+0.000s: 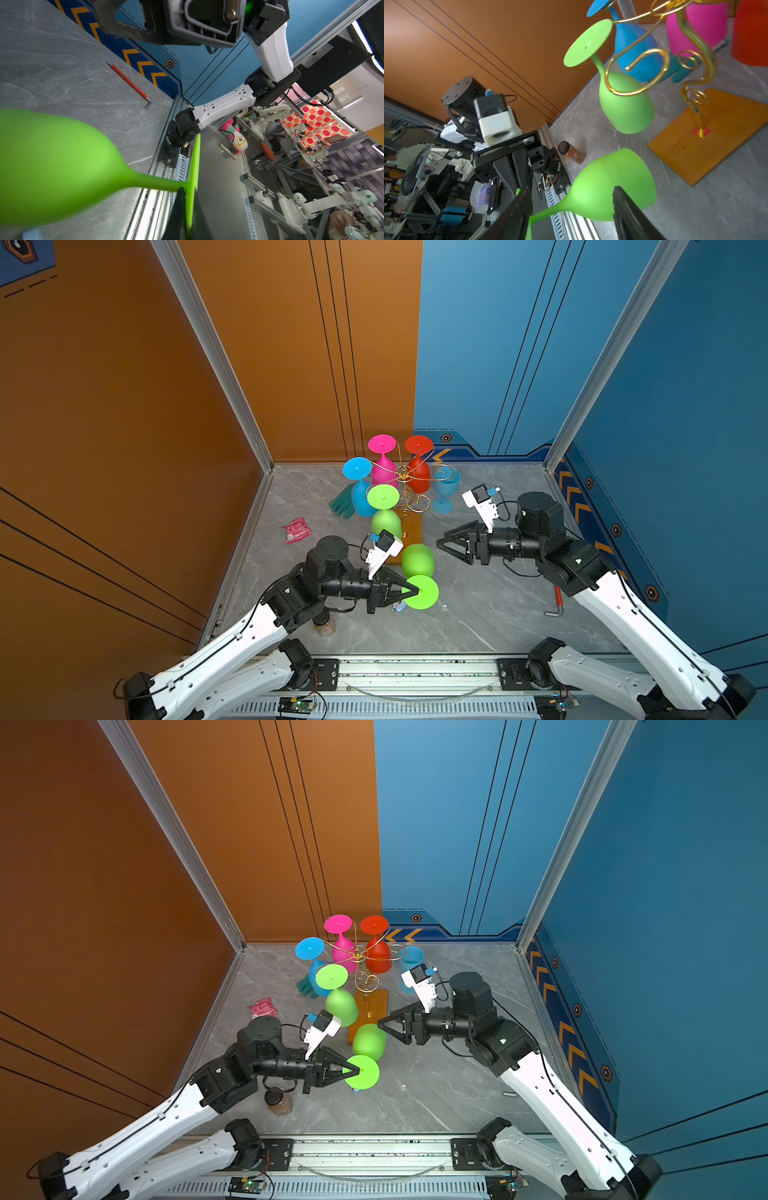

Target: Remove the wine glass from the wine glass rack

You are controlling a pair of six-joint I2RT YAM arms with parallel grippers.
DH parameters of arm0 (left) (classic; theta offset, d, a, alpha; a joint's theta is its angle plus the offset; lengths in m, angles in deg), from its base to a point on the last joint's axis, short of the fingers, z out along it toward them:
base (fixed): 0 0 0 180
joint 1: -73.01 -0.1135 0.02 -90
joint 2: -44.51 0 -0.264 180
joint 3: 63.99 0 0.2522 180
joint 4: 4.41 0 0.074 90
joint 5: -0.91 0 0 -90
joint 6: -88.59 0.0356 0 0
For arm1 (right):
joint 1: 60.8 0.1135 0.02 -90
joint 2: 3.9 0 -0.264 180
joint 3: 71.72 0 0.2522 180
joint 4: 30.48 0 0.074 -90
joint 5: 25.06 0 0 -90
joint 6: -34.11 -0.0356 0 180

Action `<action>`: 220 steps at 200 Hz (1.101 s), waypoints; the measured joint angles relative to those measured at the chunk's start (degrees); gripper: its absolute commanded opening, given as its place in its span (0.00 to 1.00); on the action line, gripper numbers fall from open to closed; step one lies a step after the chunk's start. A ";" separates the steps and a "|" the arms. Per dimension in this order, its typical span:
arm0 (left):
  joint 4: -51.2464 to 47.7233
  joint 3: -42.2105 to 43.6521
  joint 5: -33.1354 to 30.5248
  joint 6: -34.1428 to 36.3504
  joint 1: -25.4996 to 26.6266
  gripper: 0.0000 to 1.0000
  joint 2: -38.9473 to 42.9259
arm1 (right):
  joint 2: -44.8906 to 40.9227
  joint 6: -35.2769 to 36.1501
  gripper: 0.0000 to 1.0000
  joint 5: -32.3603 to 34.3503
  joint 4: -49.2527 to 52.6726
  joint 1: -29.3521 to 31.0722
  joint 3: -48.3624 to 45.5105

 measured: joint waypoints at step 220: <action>-13.79 -0.15 -56.68 54.34 34.84 0.00 -3.15 | 7.61 -4.92 0.66 1.31 12.59 -12.44 1.79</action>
